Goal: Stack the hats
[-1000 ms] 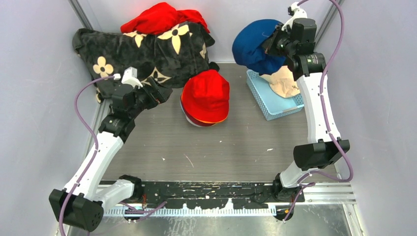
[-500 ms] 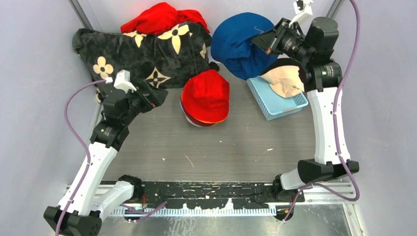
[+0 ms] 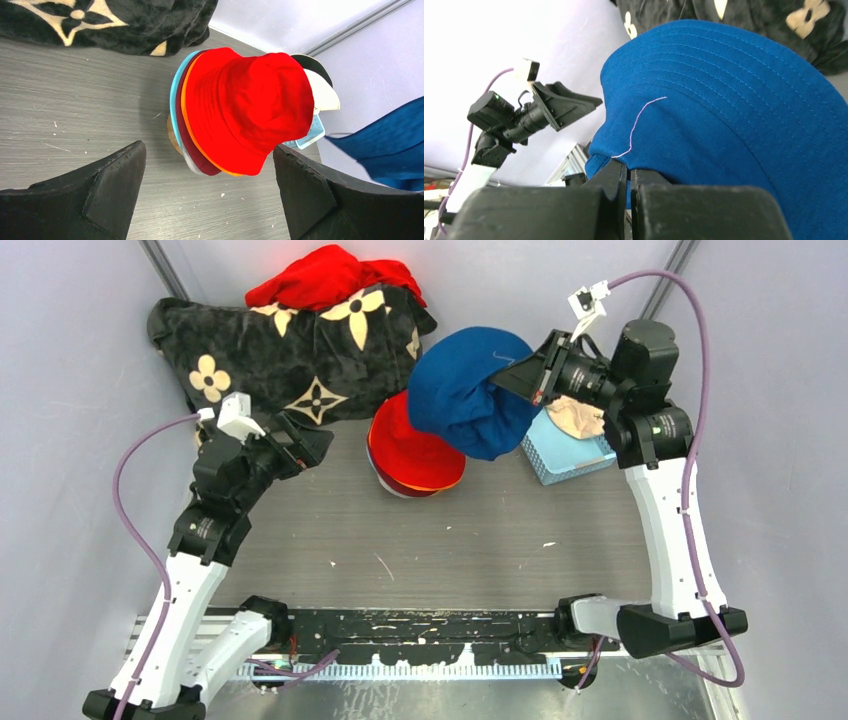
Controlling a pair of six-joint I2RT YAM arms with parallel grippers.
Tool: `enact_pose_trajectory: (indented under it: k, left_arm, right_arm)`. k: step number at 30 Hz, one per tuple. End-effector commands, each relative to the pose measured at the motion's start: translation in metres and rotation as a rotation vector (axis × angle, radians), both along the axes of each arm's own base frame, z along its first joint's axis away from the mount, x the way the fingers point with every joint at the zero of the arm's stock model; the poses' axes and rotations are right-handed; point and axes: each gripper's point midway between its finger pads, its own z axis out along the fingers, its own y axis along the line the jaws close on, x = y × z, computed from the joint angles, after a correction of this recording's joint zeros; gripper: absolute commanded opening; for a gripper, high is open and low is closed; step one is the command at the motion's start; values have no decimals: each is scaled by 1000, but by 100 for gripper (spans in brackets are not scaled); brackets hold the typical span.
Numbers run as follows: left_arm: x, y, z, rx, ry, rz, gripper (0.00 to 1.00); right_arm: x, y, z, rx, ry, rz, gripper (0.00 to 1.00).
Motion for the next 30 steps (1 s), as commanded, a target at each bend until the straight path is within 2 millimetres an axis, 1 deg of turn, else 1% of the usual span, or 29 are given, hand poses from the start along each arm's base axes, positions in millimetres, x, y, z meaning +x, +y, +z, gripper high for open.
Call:
enact_pose_trajectory:
  k: [1,6,10,13,16,18,23,24,30]
  left_arm:
    - [-9,5,22,1,-61,10,97]
    - [-13,8,21,-1,-66,18,97]
    - [-14,8,21,0,-64,22,97]
    - [-13,8,21,0,-65,23,97]
    - [-11,7,20,-1,-62,22,97]
    - [-8,6,20,-1,-60,19,97]
    - [2,3,18,2,-54,16,97]
    - [4,2,17,2,-52,14,98]
    - [20,-3,16,3,-45,6,98]
  right_arm:
    - [-27,12,5,9,-48,86,1]
    - [-33,29,-9,5,-20,146,1]
    - [-24,44,-20,0,7,171,1]
    - [-12,55,-28,-5,23,182,1]
    - [3,64,-32,-3,34,180,1]
    - [15,68,-32,1,34,175,1]
    - [49,81,-37,1,53,185,1]
    - [60,86,-45,-3,71,188,1]
    - [100,103,-61,3,107,203,1]
